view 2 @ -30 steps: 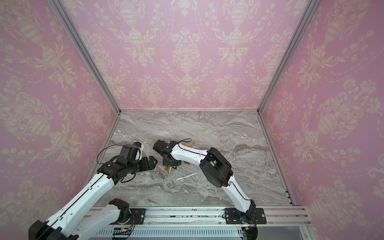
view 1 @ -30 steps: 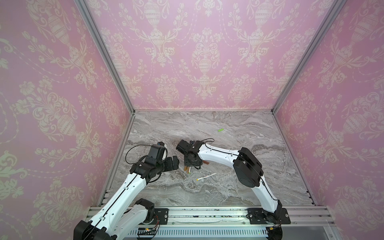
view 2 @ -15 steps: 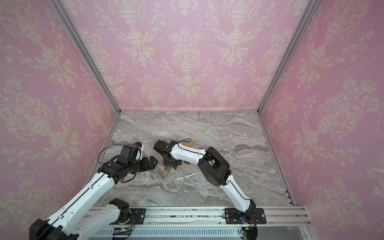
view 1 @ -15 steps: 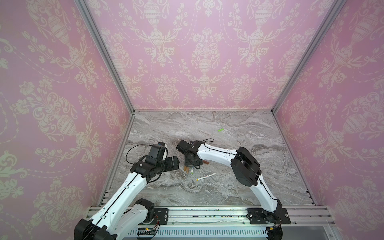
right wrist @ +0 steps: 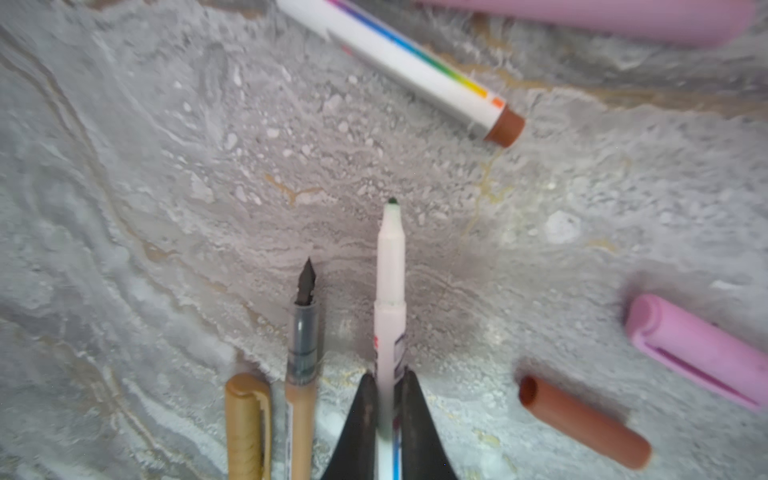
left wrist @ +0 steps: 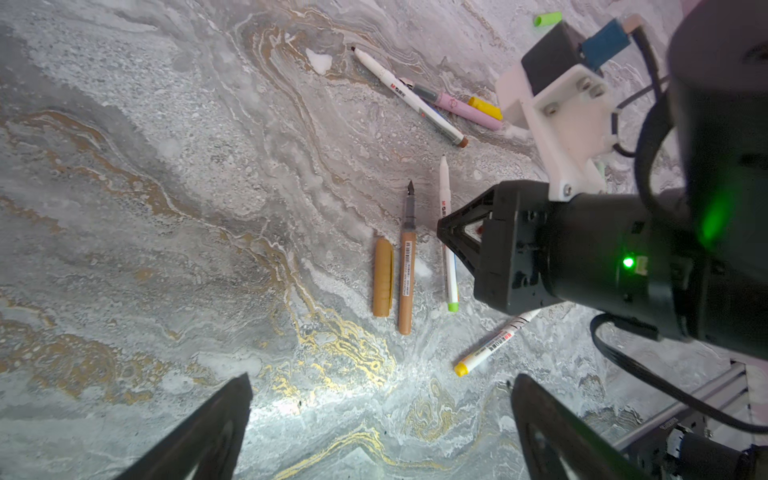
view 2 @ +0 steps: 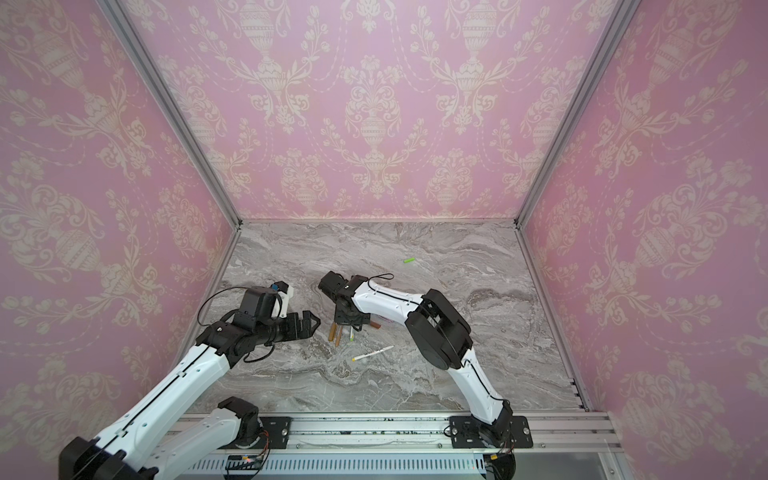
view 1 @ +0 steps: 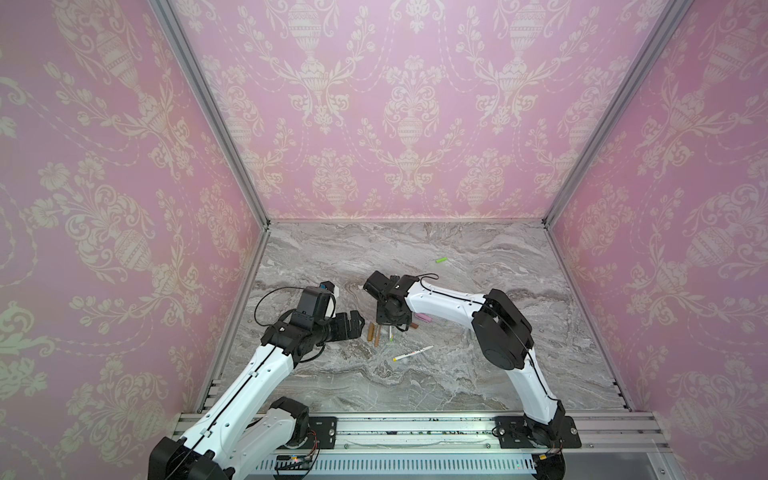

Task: Insert the pens into the pen caps
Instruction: 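Grasp the white marker with the right gripper and lift it, then bring the white marker to the left gripper and close the left gripper on it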

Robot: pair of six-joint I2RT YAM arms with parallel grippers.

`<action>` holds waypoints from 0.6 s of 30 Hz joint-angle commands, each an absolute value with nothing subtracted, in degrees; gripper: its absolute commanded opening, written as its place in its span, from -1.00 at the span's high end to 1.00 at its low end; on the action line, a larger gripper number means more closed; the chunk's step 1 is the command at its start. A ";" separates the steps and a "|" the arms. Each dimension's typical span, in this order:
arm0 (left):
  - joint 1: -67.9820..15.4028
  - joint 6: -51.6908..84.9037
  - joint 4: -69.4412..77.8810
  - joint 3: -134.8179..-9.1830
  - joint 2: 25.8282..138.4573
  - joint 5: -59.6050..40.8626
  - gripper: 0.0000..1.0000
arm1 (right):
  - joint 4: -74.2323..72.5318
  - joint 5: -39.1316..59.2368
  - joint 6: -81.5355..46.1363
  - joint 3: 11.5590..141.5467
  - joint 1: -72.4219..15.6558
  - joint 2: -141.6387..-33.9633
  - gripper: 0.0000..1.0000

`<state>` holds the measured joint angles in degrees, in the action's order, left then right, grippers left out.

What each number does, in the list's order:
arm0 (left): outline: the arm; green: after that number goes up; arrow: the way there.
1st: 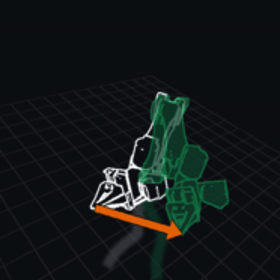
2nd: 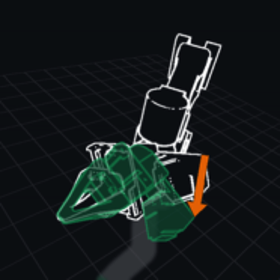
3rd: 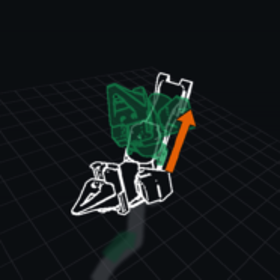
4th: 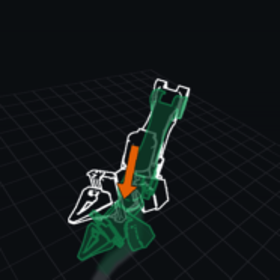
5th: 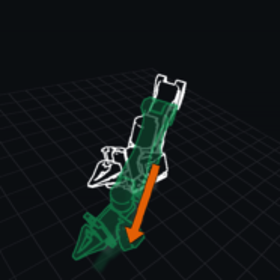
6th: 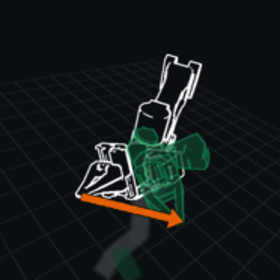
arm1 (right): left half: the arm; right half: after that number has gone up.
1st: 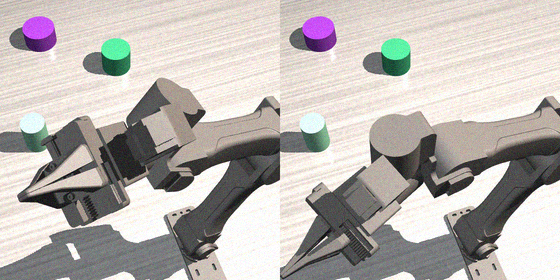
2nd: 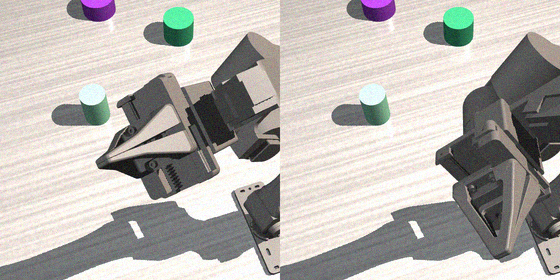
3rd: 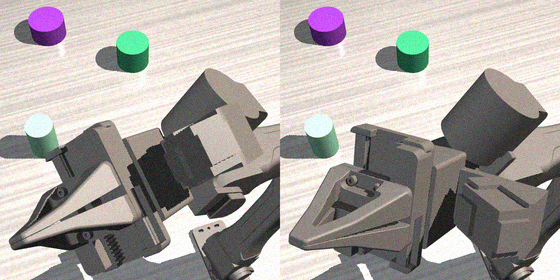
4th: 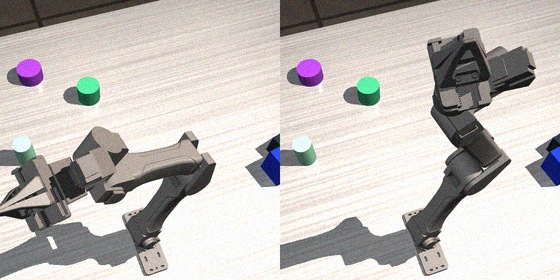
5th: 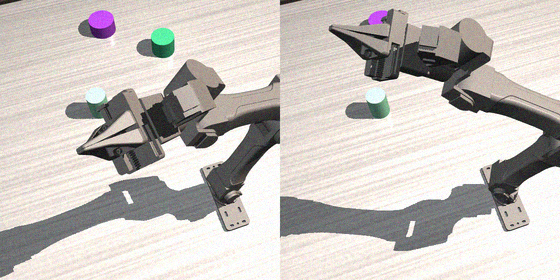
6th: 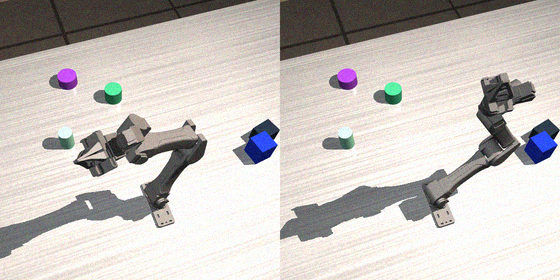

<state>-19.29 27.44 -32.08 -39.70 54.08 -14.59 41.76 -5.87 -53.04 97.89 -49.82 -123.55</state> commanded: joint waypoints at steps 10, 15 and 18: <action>-18.99 36.12 -9.39 -41.53 56.75 -35.59 -0.92 | 23.00 9.50 -50.49 88.46 -44.04 -100.67 0.93; -18.99 41.46 0.47 -41.53 59.34 -39.14 -0.82 | 22.30 12.10 -48.33 87.34 -43.93 -97.57 0.93; -19.03 43.59 4.78 -41.49 61.24 -40.53 -0.76 | 20.79 13.03 -48.30 86.11 -43.94 -96.11 0.93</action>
